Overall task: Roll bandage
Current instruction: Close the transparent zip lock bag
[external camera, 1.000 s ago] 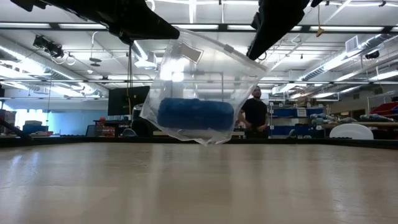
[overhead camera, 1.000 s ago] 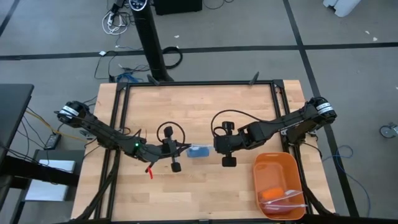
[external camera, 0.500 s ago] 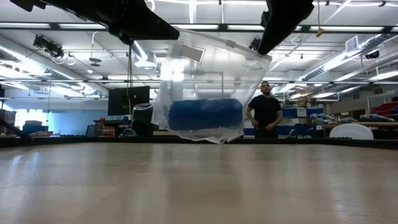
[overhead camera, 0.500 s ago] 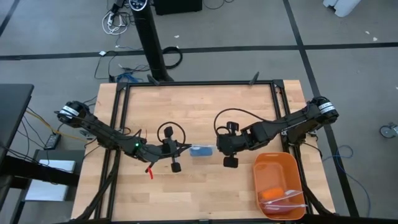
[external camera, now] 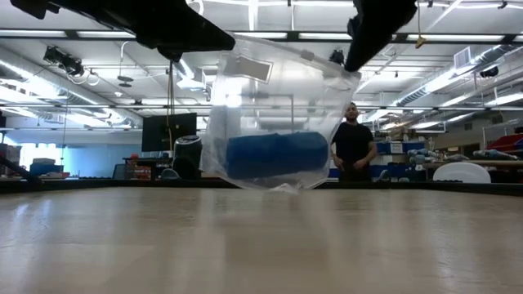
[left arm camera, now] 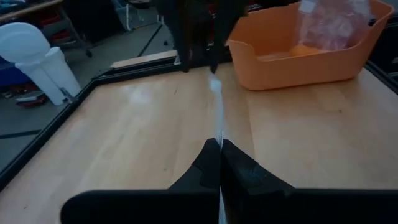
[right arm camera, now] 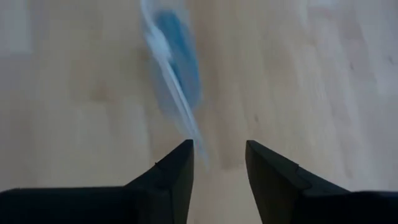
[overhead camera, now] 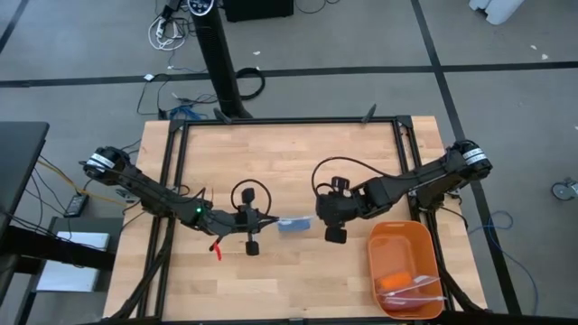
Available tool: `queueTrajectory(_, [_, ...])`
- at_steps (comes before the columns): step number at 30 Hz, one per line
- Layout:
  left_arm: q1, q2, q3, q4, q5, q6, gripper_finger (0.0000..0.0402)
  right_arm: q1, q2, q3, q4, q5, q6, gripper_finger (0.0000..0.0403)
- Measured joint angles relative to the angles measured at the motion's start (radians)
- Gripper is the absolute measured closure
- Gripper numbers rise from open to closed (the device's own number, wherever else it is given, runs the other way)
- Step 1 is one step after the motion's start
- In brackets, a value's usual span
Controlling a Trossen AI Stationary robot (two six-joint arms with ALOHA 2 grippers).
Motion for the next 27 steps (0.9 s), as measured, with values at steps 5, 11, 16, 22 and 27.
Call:
queueTrajectory(5, [0.007,0.000,0.000,0.000,-0.001,0.014,0.0400,0.024,0.000,0.000,0.121,-0.003,-0.035,0.0253])
queueTrajectory(11, [0.011,0.000,0.000,0.000,-0.004,0.014,0.0399,0.046,0.000,0.001,0.218,0.017,-0.073,0.0248])
queueTrajectory(16, [0.011,0.001,0.000,-0.001,0.009,0.014,0.0399,0.068,0.000,0.001,0.238,0.019,-0.081,0.0248])
queueTrajectory(22, [0.011,0.001,0.000,-0.001,0.026,0.014,0.0399,0.082,0.000,0.001,0.237,0.046,-0.076,0.0245])
queueTrajectory(27, [0.011,0.001,-0.001,-0.002,0.026,0.013,0.0399,0.084,0.000,0.001,0.243,0.046,-0.073,0.0245])
